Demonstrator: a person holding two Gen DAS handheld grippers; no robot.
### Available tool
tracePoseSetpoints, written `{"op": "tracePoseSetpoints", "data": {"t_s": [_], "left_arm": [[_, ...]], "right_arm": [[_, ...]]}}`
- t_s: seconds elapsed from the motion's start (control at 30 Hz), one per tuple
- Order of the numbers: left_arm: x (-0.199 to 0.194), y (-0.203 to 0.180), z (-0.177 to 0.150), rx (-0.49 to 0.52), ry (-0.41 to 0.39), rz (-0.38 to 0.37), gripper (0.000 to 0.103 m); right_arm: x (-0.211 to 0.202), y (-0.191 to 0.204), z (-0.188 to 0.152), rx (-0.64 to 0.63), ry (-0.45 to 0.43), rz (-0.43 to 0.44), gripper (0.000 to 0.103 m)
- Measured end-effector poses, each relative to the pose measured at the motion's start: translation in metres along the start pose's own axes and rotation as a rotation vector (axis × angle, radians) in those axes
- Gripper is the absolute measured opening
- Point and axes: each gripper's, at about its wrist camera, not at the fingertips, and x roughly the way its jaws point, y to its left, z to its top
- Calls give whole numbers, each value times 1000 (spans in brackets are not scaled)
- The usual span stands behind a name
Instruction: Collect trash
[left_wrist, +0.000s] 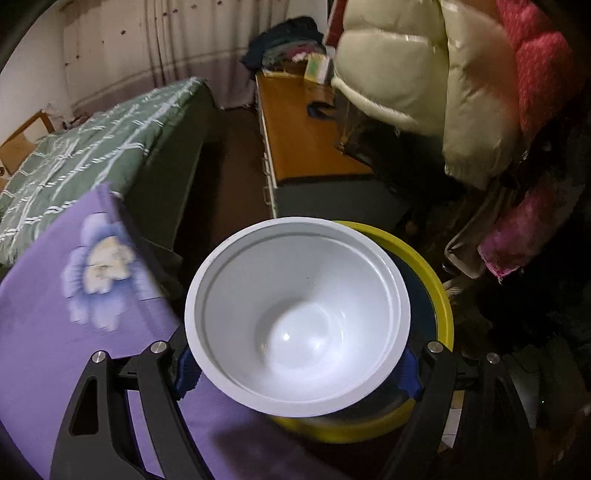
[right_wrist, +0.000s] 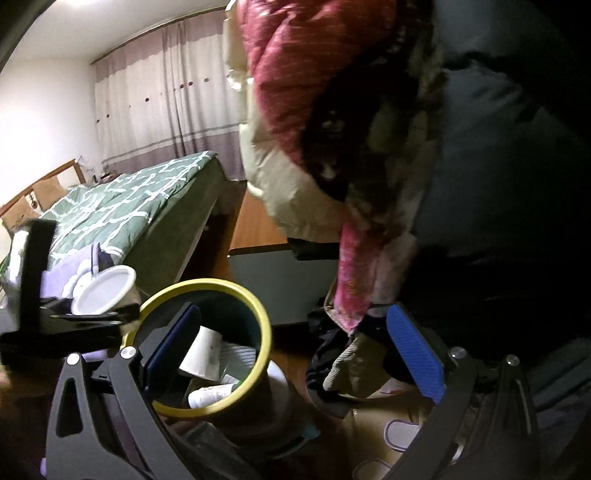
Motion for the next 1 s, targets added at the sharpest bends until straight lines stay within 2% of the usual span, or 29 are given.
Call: {"op": "tracePoseSetpoints", "data": {"t_s": [0.13, 0.2, 0.33, 0.4, 0.53, 0.6, 0.7, 0.83, 0.93, 1.0], "left_arm": [[25, -10, 11, 5, 31, -8, 81], [34, -14, 14, 9, 43, 3, 94], [20, 5, 7, -31, 14, 14, 95], [-3, 18, 0, -53, -22, 23, 96], [-73, 41, -24, -84, -151, 58, 98], [-110, 51, -40, -106, -215, 88, 98], [-166, 75, -74, -191, -304, 126, 98], [-231, 108, -130, -288, -386, 252, 98], [-269, 127, -171, -338, -402, 366, 98], [-292, 137, -198, -373, -397, 414, 98]], "right_arm": [[0, -7, 0, 8, 0, -5, 96], [-1, -6, 0, 9, -1, -3, 96], [-6, 3, 2, -1, -10, 7, 96], [-10, 8, 2, -7, -19, 14, 96], [-15, 18, 1, -28, -15, 28, 96], [-19, 26, 0, -39, -12, 56, 96], [-30, 43, -5, -83, -14, 112, 96], [-47, 69, -15, -150, 2, 189, 96], [-65, 85, -19, -189, -12, 229, 96], [-81, 94, -20, -202, -32, 262, 96]]}}
